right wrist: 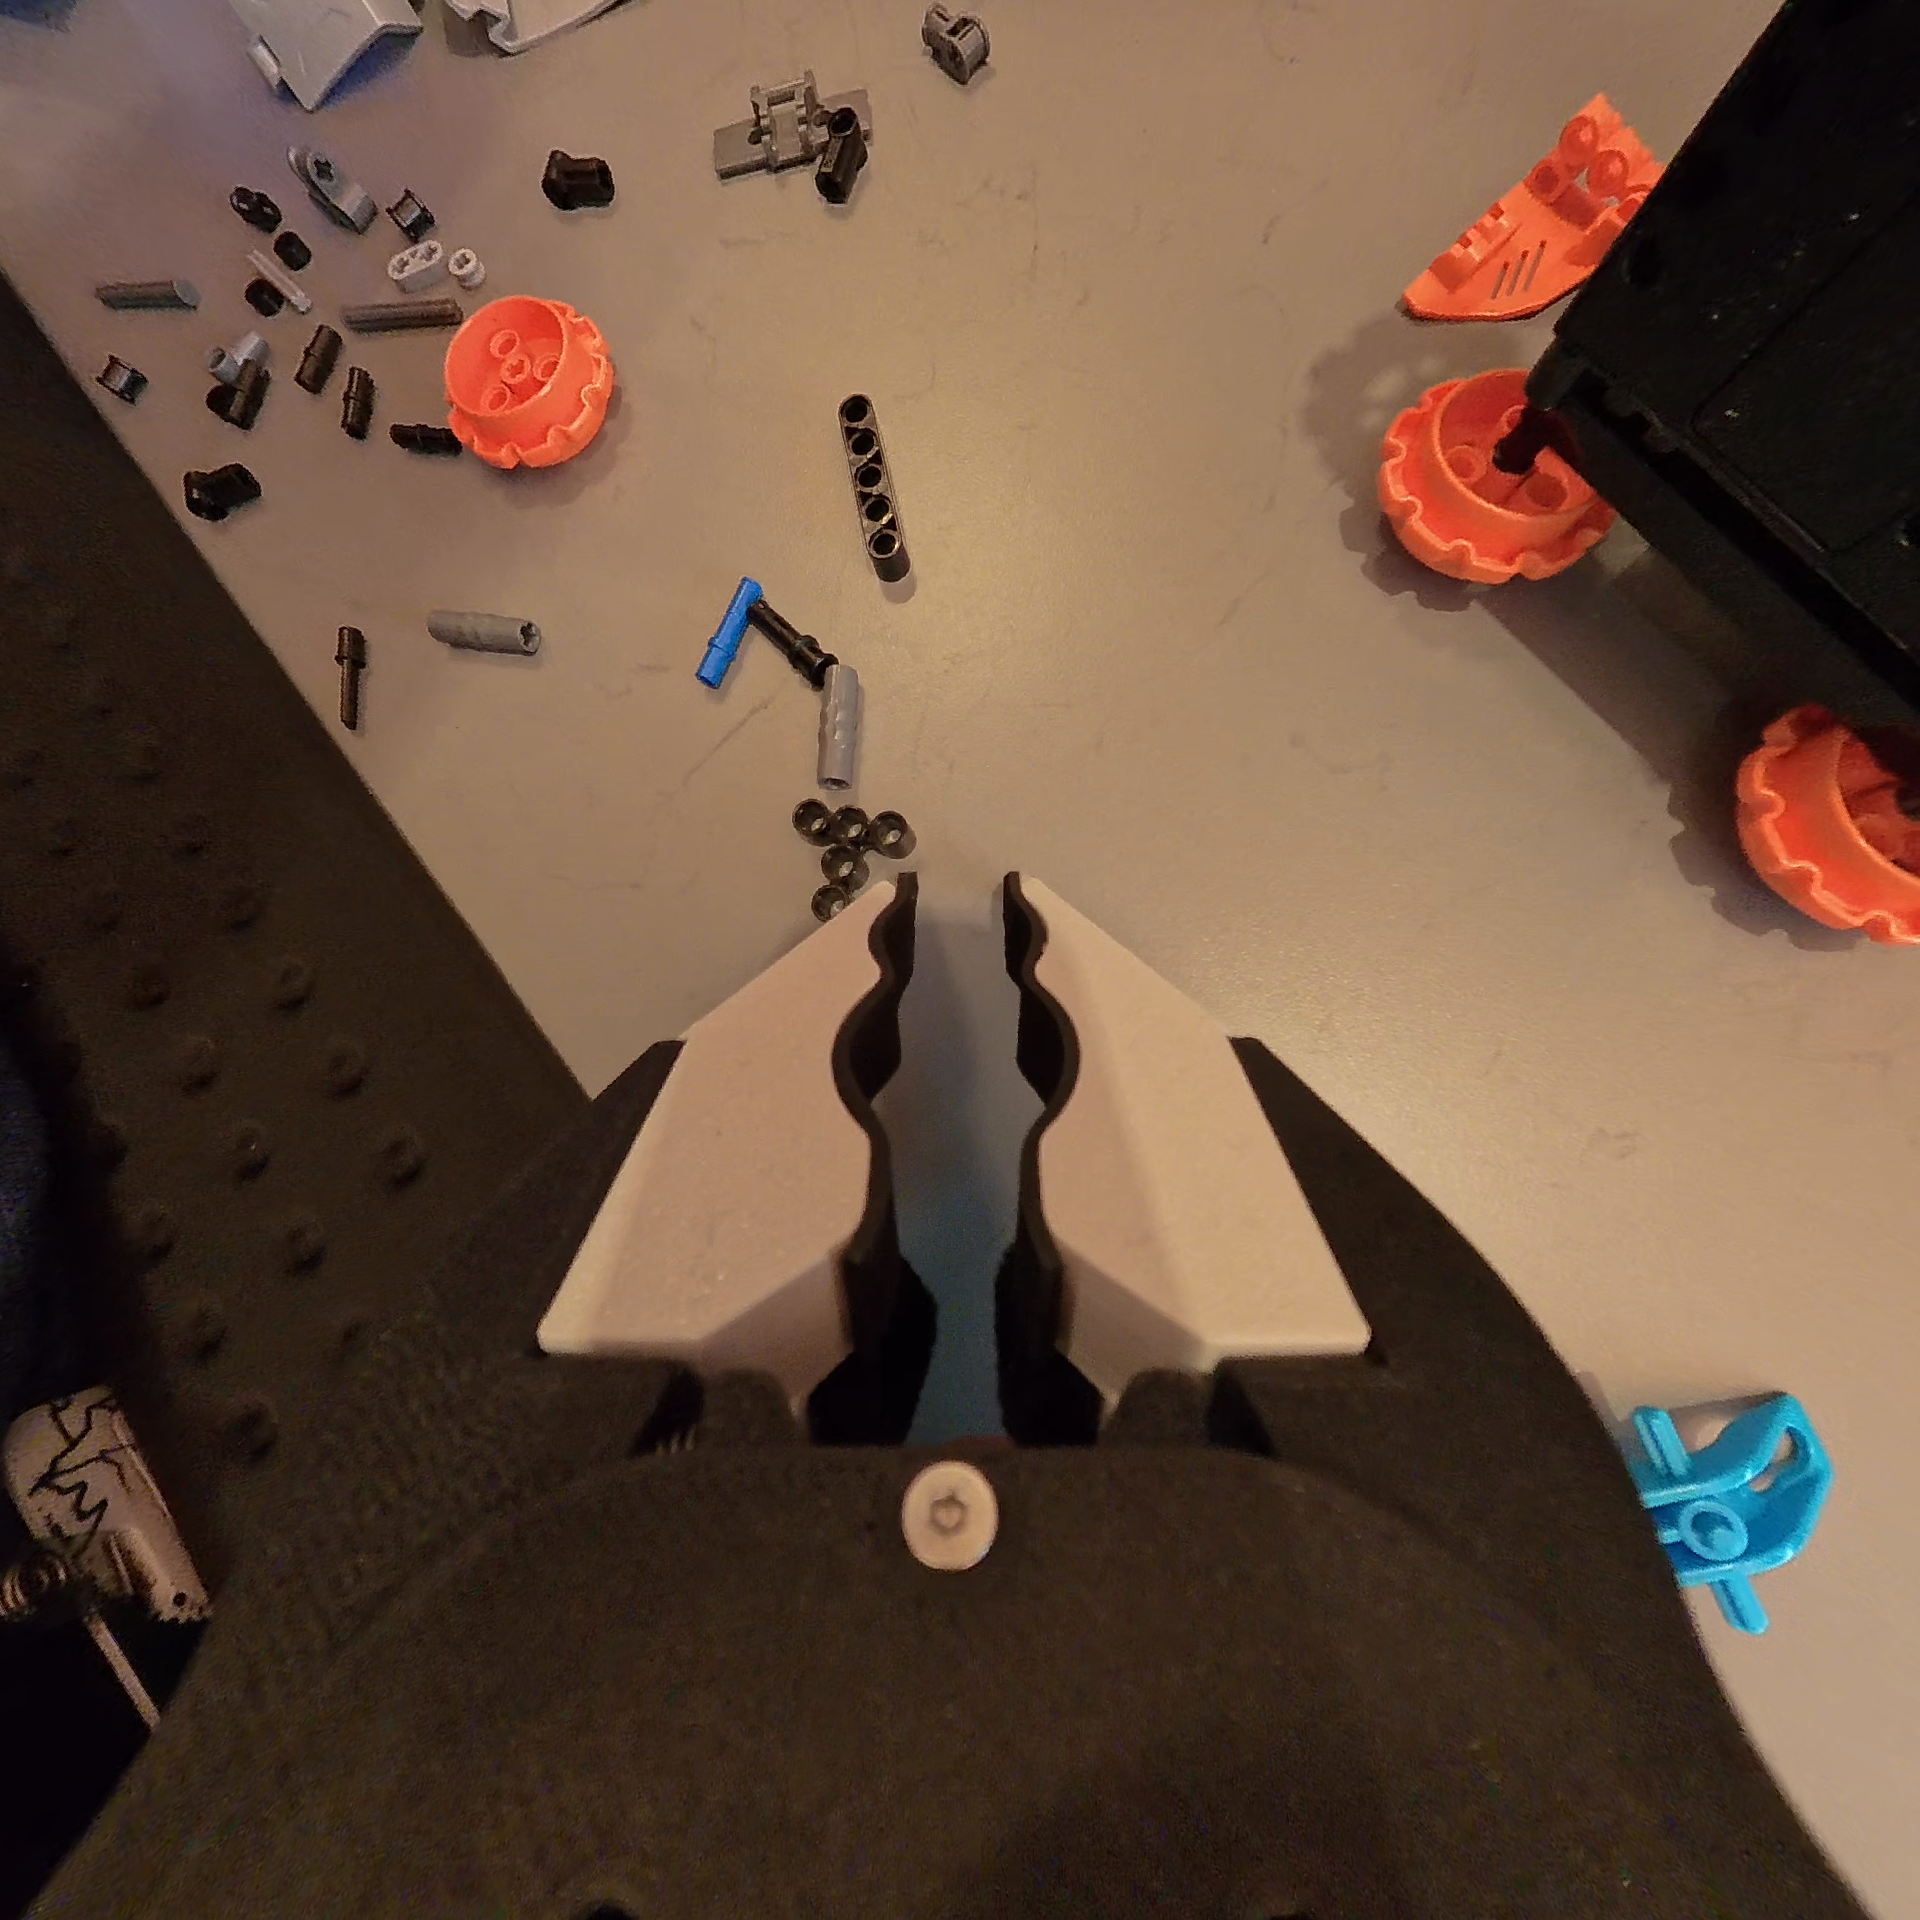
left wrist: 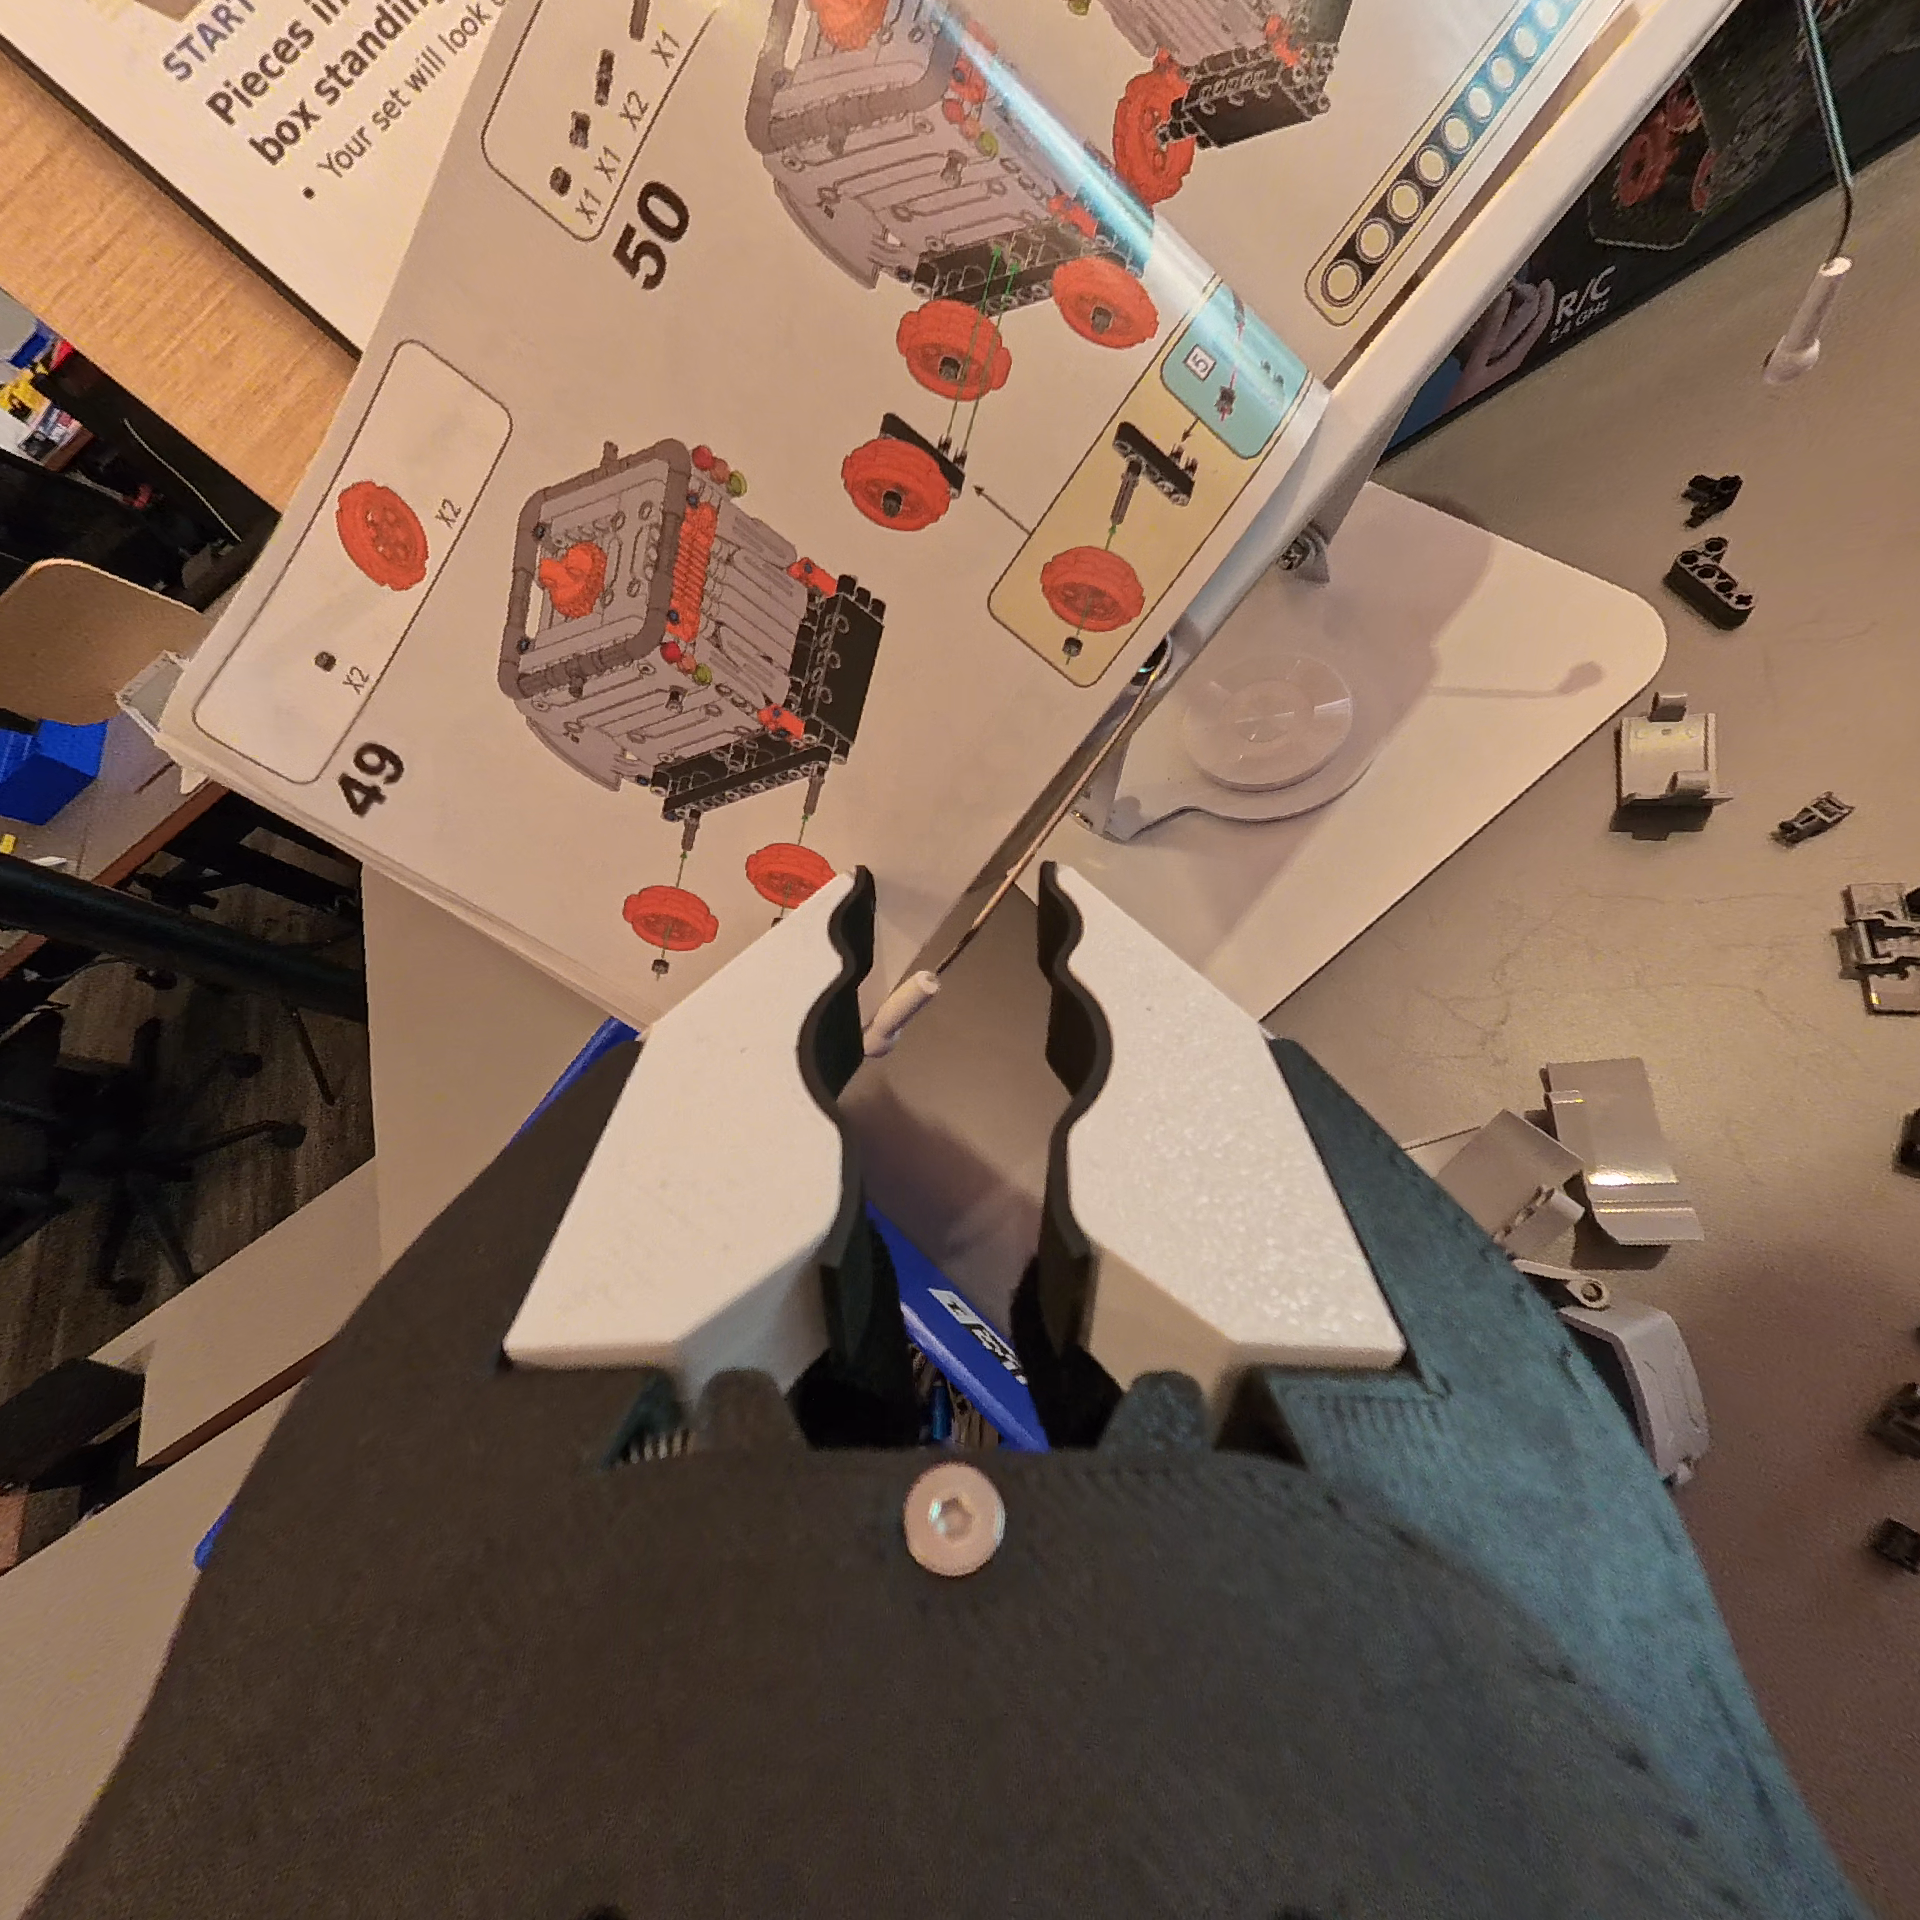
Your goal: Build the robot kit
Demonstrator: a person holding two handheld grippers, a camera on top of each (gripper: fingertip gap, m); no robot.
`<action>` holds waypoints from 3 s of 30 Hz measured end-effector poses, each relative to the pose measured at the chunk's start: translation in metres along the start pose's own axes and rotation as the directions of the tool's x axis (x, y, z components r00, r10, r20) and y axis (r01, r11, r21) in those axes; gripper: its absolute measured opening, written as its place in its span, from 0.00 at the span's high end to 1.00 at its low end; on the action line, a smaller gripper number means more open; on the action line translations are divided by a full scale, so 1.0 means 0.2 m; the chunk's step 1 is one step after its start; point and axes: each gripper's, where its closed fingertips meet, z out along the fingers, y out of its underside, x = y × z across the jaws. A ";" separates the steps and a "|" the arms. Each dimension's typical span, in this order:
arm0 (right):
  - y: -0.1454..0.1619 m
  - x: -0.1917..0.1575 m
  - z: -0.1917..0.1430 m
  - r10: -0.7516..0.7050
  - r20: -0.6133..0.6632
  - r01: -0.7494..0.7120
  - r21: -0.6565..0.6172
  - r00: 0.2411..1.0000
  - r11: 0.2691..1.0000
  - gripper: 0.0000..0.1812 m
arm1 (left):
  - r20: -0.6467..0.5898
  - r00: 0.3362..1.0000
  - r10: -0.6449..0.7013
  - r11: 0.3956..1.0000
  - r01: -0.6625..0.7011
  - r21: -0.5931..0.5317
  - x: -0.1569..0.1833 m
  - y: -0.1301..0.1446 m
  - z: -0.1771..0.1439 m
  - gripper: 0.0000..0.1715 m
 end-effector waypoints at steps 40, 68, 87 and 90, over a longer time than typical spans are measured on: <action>-0.14 -0.12 -0.09 -0.039 0.037 0.033 0.145 0.999 0.989 0.87 | -0.734 0.678 -0.029 0.939 -0.234 -0.253 1.30 0.47 -0.24 0.88; -0.15 -0.23 -0.16 -0.028 0.129 0.002 0.203 0.991 0.979 0.89 | -0.731 0.682 -0.004 0.976 -0.156 -0.151 1.59 0.32 -0.21 0.88; -0.18 -0.23 -0.16 -0.036 0.137 0.004 0.229 0.990 0.973 0.89 | -0.716 0.698 0.028 0.950 -0.242 -0.199 1.61 0.38 -0.15 0.85; -0.19 -0.23 -0.16 -0.037 0.137 0.004 0.234 0.990 0.972 0.89 | -0.683 0.730 -0.006 0.959 -0.189 -0.211 1.58 0.37 -0.15 0.86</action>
